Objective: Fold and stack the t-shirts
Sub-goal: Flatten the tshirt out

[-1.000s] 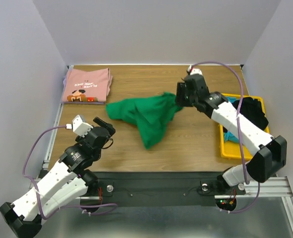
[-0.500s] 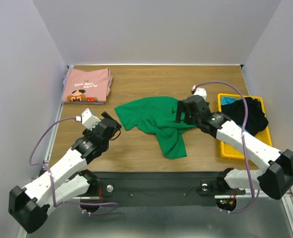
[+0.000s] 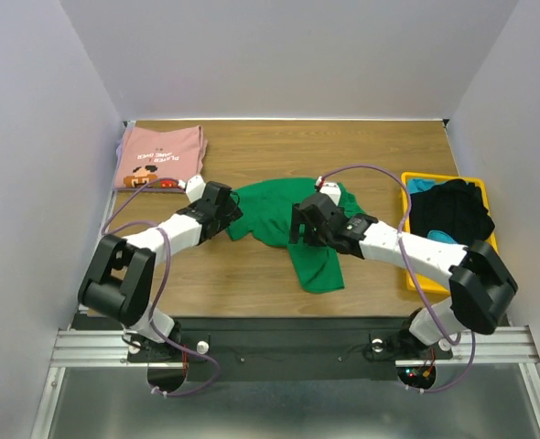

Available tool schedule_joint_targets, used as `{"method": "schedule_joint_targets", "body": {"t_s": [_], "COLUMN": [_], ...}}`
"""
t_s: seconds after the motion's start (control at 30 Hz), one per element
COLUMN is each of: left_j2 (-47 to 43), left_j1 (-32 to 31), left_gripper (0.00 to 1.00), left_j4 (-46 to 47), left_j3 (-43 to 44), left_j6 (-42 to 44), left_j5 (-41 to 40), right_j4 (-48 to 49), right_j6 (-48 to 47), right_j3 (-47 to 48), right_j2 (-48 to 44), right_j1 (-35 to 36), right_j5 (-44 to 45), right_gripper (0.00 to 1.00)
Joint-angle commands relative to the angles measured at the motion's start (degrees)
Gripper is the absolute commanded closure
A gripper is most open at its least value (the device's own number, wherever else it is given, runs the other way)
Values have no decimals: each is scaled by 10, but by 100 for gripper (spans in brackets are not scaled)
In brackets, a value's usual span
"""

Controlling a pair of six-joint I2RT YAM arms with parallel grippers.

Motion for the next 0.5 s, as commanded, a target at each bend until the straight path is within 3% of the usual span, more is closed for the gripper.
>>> {"method": "schedule_joint_targets", "body": {"t_s": [0.0,0.13,0.27,0.3,0.37,0.47], "left_j2": [52,113,152,159,160,150], "left_j1": [8,8,8,8,8,8], "left_gripper": [5,15,33,60,100,100], "left_j4": [38,34,32,32,30,19], "left_j3": [52,86,102,106,108,111], "left_j6": [23,37,40,43,46,52], "left_j5": [20,21,24,22,14,-12], "right_j4": [40,39,40,40,40,37], "right_j6": [46,63,77,81,89,79], "right_j3": [37,56,74,74,74,74], "right_j2": [42,89,118,125,127,115], "right_j1": [2,3,2,3,3,2], "right_j5": [59,94,128,139,164,188], "right_gripper": [12,20,40,59,71,84]}}
